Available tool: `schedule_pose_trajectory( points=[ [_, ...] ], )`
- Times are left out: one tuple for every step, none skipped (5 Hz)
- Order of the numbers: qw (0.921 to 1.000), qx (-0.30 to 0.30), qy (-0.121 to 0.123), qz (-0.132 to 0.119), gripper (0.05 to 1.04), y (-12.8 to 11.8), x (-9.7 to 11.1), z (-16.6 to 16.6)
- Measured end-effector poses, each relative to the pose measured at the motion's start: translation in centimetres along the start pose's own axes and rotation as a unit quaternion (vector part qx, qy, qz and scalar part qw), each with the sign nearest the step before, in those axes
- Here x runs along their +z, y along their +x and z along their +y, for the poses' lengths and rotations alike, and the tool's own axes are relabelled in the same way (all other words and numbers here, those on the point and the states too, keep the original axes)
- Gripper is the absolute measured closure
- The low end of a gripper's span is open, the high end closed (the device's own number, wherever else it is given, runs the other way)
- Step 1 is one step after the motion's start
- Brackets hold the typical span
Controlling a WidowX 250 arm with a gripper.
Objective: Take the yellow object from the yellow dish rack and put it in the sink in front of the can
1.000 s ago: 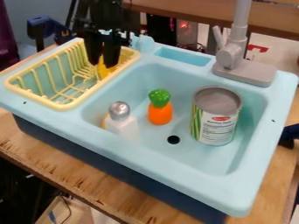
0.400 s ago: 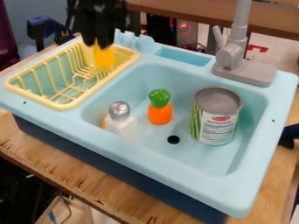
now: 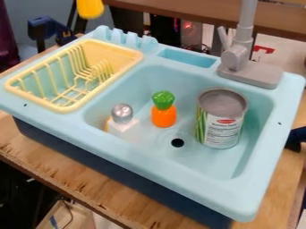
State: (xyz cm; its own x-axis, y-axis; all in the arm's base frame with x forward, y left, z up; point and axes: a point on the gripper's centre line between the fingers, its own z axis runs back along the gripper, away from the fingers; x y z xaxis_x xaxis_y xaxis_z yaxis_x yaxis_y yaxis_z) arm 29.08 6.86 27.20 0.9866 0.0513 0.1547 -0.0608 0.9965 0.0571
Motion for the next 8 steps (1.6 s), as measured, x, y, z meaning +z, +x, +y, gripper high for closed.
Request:
schedule_pose_trajectory(
  points=[
    [0.9982, -0.042, -0.04, -0.011, 0.732, -1.0, -0.5, -3.0],
    [0.9874, -0.132, -0.076, 0.042, 0.732, -2.9, -4.8, -7.8],
    [0.9772, -0.179, -0.1, 0.056, 0.732, -2.9, -8.1, -11.2],
    [0.9722, -0.207, -0.1, 0.04, 0.732, -2.8, -9.1, -14.2],
    [0.9709, -0.22, -0.089, 0.036, 0.732, -3.7, -10.3, -16.5],
    [0.9693, -0.233, -0.049, 0.062, 0.732, -5.1, -12.1, -17.9],
    [0.9696, -0.224, 0.027, 0.095, 0.732, -6.9, -14.0, -17.7],
    [0.9697, -0.221, 0.04, 0.097, 0.732, -7.0, -15.0, -17.6]
  ],
)
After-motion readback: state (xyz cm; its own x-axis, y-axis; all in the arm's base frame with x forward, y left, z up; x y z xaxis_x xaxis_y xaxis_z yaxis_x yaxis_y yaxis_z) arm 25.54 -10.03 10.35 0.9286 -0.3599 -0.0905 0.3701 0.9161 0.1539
